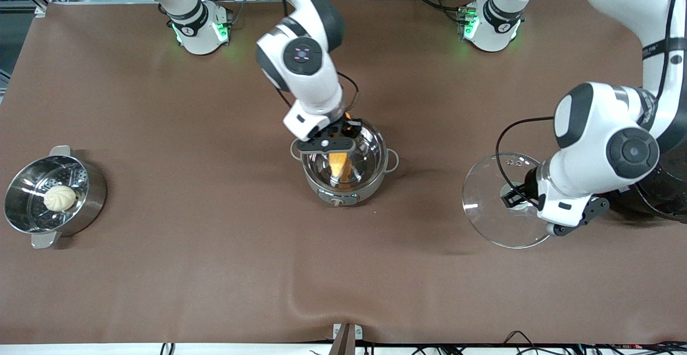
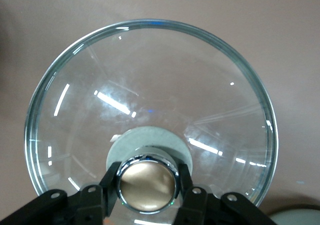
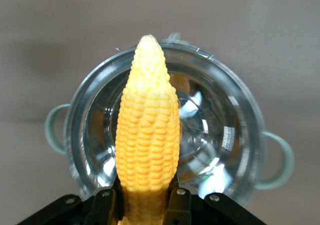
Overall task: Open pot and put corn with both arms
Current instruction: 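Drop the corn with the right gripper while the left gripper sets the lid down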
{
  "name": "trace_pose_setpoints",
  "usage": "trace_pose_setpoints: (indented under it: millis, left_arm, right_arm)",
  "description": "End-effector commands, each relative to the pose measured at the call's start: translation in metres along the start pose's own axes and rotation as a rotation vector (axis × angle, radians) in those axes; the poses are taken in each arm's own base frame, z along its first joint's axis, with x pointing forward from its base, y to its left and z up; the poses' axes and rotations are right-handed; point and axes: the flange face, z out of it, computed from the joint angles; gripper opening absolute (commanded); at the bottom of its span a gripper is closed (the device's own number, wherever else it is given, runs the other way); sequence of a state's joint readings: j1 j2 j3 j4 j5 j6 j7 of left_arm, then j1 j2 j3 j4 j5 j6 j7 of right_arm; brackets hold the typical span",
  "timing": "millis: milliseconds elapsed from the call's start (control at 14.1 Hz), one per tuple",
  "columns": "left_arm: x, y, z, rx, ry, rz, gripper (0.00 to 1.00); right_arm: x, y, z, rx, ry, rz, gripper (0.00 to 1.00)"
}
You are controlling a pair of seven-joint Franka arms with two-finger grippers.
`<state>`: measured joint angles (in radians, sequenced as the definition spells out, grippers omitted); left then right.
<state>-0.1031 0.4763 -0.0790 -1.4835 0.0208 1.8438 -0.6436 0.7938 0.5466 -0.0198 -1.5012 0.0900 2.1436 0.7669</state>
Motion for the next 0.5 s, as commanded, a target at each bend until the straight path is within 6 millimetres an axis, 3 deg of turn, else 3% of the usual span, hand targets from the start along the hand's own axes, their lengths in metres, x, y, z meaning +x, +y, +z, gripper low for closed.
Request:
trace_pose_setpoints:
  millis: [0, 142, 283, 354, 425]
  left_arm:
    - [0.002, -0.007, 0.042, -0.016, -0.031, 0.046, 0.0]
    - [-0.008, -0.004, 0.086, -0.017, -0.019, 0.059, 0.0]
    - [-0.012, -0.008, 0.118, -0.03, 0.007, 0.061, 0.0]
    - [-0.012, -0.008, 0.13, -0.032, 0.008, 0.061, 0.0]
    - [-0.013, -0.005, 0.138, -0.03, 0.004, 0.065, 0.0]
  right_arm:
    - [0.011, 0.007, 0.041, -0.052, -0.003, 0.022, 0.22]
    - [0.006, 0.003, 0.038, -0.047, -0.012, 0.02, 0.44]
    - [0.007, 0.003, 0.034, -0.043, -0.011, 0.029, 0.93]
    - [0.008, 0.004, 0.034, -0.045, -0.005, 0.027, 1.0]
    - [0.015, 0.01, 0.032, -0.043, -0.006, 0.032, 1.0]
